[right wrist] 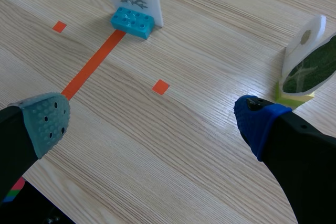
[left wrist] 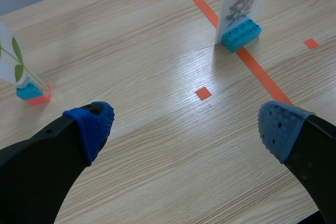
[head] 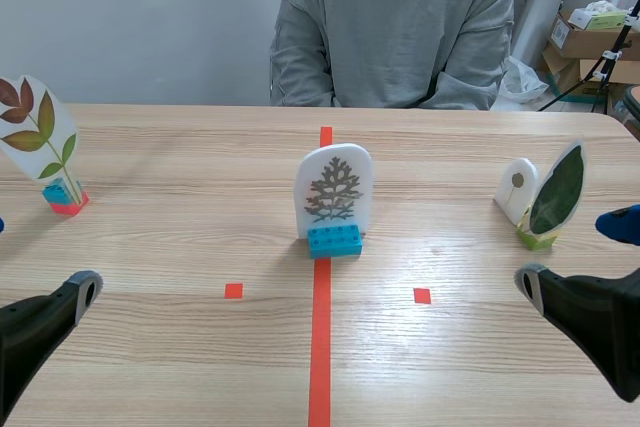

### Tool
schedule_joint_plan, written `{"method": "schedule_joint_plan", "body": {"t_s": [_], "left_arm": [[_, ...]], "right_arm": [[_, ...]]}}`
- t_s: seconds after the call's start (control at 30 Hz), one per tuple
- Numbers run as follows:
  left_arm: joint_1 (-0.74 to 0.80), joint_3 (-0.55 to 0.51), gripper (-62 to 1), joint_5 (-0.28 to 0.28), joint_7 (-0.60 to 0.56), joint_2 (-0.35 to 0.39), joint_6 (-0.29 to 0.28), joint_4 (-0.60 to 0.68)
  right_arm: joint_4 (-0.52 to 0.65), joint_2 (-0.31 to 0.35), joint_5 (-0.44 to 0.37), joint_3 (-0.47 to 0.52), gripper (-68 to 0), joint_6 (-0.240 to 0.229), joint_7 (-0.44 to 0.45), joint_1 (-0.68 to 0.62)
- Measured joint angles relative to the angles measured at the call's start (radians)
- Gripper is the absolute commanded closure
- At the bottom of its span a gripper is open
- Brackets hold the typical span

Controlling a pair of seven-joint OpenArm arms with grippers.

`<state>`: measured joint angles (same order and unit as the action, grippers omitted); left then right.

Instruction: Do the leaf sorting experiment

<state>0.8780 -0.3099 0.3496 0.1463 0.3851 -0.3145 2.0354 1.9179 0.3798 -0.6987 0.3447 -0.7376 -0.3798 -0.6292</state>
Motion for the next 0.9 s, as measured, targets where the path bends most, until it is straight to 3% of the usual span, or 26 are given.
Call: {"method": "schedule_joint_plan", "body": {"t_s": [0.4, 0.5, 0.7, 0.9], "left_arm": [[-0.014, 0.0, -58.7, 0.0, 0.0, 0.0, -0.001, 0.0], [-0.064, 0.005, -58.7, -0.001, -0.001, 0.0, -0.03, -0.026], [-0.252, 0.072, -58.7, -0.028, 0.0, 0.006, -0.103, -0.253], [-0.527, 0.26, -58.7, -0.029, 0.0, 0.072, -0.128, -0.542]], "right_arm": [[0.0, 0.0, 0.001, 0.0, -65.3, 0.0, 0.0, 0.0], [0.0, 0.0, 0.002, 0.0, -65.3, 0.0, 0.0, 0.0], [0.0, 0.0, 0.002, 0.0, -65.3, 0.0, -0.001, 0.0], [0.0, 0.0, 0.002, 0.0, -65.3, 0.0, -0.011, 0.0]]}}
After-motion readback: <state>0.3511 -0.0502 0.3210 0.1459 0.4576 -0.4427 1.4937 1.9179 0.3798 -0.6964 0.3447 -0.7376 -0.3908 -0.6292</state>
